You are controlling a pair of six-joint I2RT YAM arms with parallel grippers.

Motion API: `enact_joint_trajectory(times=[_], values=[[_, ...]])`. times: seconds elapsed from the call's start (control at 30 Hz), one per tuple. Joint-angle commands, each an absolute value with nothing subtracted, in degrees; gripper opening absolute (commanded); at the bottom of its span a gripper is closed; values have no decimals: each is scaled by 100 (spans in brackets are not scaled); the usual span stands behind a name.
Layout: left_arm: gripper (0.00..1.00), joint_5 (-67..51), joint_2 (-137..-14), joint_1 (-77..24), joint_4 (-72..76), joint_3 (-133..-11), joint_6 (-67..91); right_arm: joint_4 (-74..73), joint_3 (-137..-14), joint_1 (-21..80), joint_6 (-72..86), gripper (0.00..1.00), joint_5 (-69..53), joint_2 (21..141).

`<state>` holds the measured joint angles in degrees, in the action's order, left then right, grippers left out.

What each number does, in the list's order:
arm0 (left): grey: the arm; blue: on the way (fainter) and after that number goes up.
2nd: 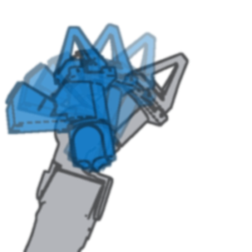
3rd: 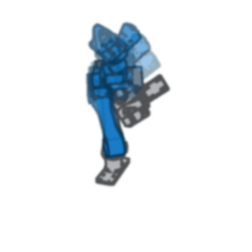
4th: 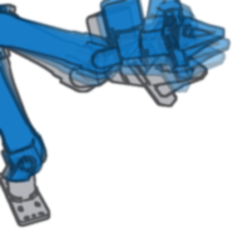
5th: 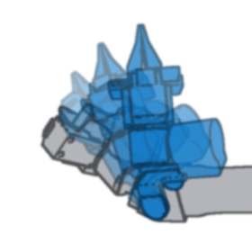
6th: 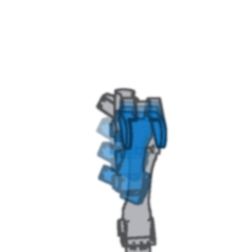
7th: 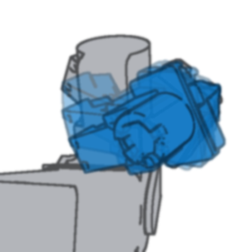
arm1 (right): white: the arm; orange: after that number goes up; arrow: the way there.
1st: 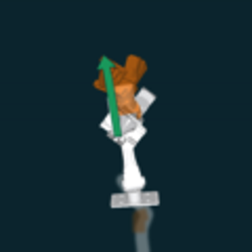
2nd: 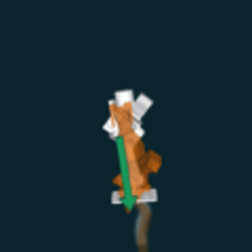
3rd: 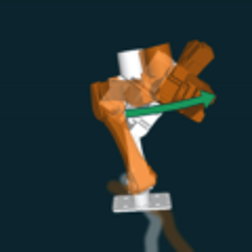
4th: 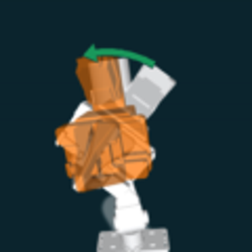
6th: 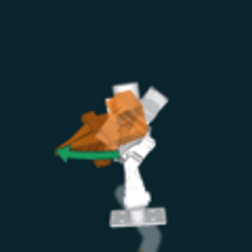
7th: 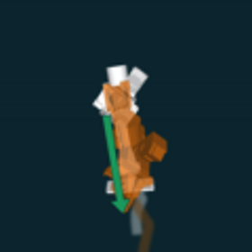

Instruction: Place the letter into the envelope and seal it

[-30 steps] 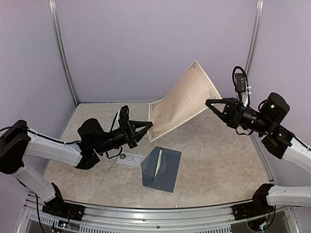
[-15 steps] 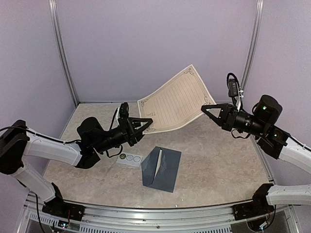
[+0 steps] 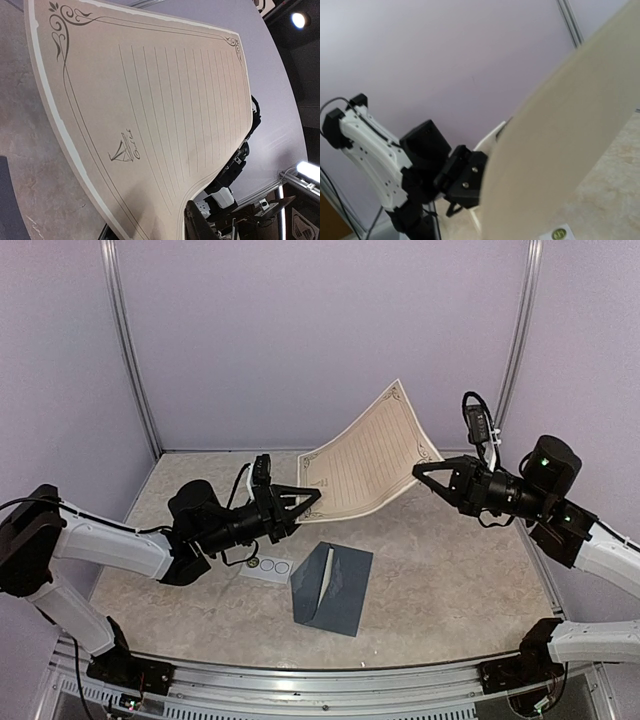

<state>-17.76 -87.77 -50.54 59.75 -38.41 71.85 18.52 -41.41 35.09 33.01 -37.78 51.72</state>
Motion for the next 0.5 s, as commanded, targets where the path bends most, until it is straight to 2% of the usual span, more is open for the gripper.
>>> enact_joint_trajectory(times=[0.0, 0.23, 0.33, 0.47], values=[[29, -1714, -8733, -4976, 5706, -3946, 6830, 1141, -4393, 3572, 2837, 0, -3801, 5053], [35, -1711, -8744, -4871, 5773, -3942, 6715, 645, -4518, 3574, 2560, 0, -3811, 5025], [43, -1772, -8816, -4841, 5845, -3971, 6719, 681, -4505, 3569, 2563, 0, -3983, 5026], [43, -1826, -8963, -4834, 5891, -4071, 6779, 838, -4457, 3577, 2643, 0, -4222, 5029]])
